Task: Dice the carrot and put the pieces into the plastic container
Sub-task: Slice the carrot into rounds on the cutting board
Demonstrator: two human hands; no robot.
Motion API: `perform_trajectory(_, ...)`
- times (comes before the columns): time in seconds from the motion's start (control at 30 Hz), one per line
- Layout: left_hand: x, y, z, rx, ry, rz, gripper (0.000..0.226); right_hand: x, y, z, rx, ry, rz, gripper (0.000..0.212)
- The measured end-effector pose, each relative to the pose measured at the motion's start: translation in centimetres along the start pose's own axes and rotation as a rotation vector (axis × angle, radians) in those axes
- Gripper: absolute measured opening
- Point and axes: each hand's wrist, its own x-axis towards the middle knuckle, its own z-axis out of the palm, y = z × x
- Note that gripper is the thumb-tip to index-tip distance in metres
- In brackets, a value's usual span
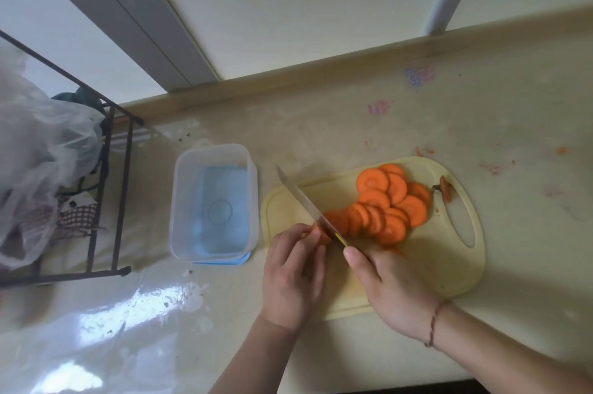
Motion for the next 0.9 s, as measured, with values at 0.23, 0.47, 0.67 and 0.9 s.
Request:
perform_trajectory(0.23,-0.1,0.1,0.1,0.014,-0.017,-0.012,0.022,-3.0,-0.5,-1.2,-0.008,-0.004,0.018,0.058)
perform_trajectory(0.47,0.0,0.1,0.1,0.005,-0.022,-0.012,0.020,-4.6,-0.2,-1.9,-0.034,-0.041,0.058,0.059)
perform_trajectory(0.67,0.1,0.3,0.0,-0.042,-0.014,-0.032,0.024,-5.0,-0.3,-2.2,-0.056,-0.073,0.061,0.058)
perform_trajectory(0.9,-0.2,-0.1,0.1,-0.032,-0.037,-0.050,0.015,-4.5,-1.0,-2.6,-0.061,-0.132,0.094,0.054)
